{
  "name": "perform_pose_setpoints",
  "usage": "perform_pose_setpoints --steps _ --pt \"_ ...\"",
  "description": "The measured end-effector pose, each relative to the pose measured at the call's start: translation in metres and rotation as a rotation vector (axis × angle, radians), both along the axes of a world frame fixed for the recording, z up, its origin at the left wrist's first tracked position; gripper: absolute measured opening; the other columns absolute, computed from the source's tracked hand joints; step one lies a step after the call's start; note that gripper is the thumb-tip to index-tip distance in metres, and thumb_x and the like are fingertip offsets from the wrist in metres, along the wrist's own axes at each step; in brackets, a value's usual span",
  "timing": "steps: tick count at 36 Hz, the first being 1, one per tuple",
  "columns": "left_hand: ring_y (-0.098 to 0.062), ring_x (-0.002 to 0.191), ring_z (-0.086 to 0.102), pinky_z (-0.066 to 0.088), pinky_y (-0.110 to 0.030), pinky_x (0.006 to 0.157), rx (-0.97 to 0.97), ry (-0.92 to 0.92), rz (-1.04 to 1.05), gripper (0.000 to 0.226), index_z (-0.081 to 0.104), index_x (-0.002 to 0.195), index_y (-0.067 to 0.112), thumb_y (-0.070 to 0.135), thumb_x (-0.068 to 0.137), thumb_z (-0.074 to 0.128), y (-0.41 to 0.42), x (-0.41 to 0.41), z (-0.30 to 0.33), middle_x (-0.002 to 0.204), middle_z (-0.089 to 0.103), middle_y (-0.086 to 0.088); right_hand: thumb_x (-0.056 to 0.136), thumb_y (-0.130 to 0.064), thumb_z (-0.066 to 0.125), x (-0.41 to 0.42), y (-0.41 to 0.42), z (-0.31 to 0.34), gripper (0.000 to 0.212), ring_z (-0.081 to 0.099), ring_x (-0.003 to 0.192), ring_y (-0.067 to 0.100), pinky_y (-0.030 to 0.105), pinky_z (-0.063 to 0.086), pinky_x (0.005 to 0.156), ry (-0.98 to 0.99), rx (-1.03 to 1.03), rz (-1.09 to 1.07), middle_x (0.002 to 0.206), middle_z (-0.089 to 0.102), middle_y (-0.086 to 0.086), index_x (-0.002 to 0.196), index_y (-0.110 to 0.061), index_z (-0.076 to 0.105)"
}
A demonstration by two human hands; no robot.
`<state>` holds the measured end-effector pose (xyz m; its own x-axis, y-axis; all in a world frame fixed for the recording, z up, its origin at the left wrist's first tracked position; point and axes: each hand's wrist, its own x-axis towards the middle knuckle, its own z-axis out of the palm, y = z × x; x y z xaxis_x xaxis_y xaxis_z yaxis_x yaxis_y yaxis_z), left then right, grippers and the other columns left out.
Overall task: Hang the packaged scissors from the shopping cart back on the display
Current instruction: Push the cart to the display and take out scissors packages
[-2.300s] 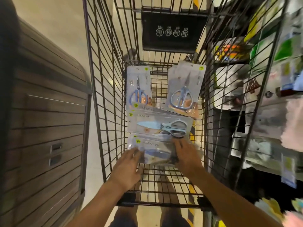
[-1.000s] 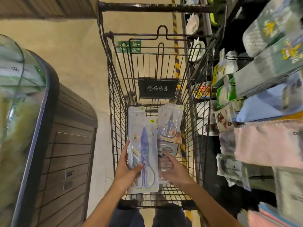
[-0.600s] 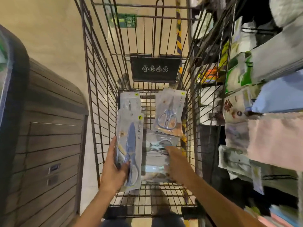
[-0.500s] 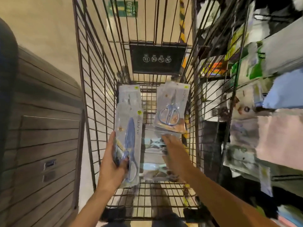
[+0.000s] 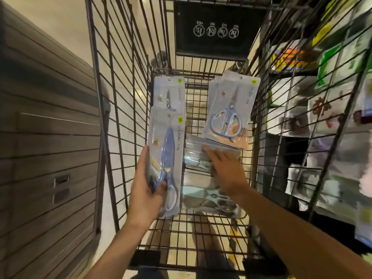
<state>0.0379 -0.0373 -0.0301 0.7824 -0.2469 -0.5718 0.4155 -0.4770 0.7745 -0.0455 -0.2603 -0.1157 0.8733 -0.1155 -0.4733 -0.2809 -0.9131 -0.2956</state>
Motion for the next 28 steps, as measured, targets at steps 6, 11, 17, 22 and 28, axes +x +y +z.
perform_pose_setpoints --steps 6,11,17,22,28 --pt "-0.010 0.149 0.031 0.040 -0.053 0.114 -0.029 0.005 0.012 0.098 0.023 0.151 0.055 -0.004 0.087 0.069 -0.004 0.001 0.007 0.160 0.031 0.020 0.083 -0.021 0.079 0.002 -0.008 0.013 0.110 0.061 0.111 0.023 0.037 0.052 0.085 0.039 0.045 0.053 0.131 0.058 -0.001 0.160 -0.038 0.002" --pt "-0.009 0.150 0.028 0.037 -0.055 0.116 -0.033 -0.037 -0.016 0.098 0.022 0.151 0.055 -0.002 0.087 0.069 -0.011 0.009 0.028 0.160 0.030 0.020 0.076 -0.016 0.084 0.004 -0.020 0.042 0.116 0.063 0.108 0.023 0.039 0.058 0.074 -0.039 0.076 -0.015 0.125 0.060 -0.001 0.160 -0.039 0.007" --pt "-0.009 0.150 0.027 0.033 -0.047 0.120 -0.064 -0.097 -0.078 0.095 0.022 0.153 0.052 -0.004 0.090 0.066 -0.021 0.022 0.080 0.161 0.030 0.019 0.097 -0.025 0.062 0.001 -0.036 0.103 0.083 0.064 0.109 0.023 0.043 0.059 0.082 -0.182 0.260 -0.280 0.146 0.052 -0.003 0.156 -0.051 0.010" --pt "-0.009 0.147 0.033 0.037 -0.025 0.114 -0.077 -0.171 -0.096 0.094 0.023 0.154 0.046 -0.009 0.090 0.064 -0.030 0.032 0.144 0.159 0.034 0.017 0.090 -0.016 0.075 -0.002 -0.035 0.161 0.088 0.058 0.127 0.013 0.036 0.058 0.097 -0.279 0.516 -0.641 0.156 0.040 -0.012 0.153 -0.052 0.026" --pt "0.024 0.130 0.033 0.035 -0.009 0.107 -0.111 -0.331 -0.121 0.088 0.022 0.155 0.036 -0.001 0.090 0.069 -0.031 0.038 0.225 0.146 0.029 0.038 0.083 -0.014 0.082 -0.012 -0.029 0.247 0.089 0.049 0.129 0.010 0.015 0.046 0.100 -0.385 0.734 -0.891 0.144 0.047 -0.013 0.154 -0.036 0.033"
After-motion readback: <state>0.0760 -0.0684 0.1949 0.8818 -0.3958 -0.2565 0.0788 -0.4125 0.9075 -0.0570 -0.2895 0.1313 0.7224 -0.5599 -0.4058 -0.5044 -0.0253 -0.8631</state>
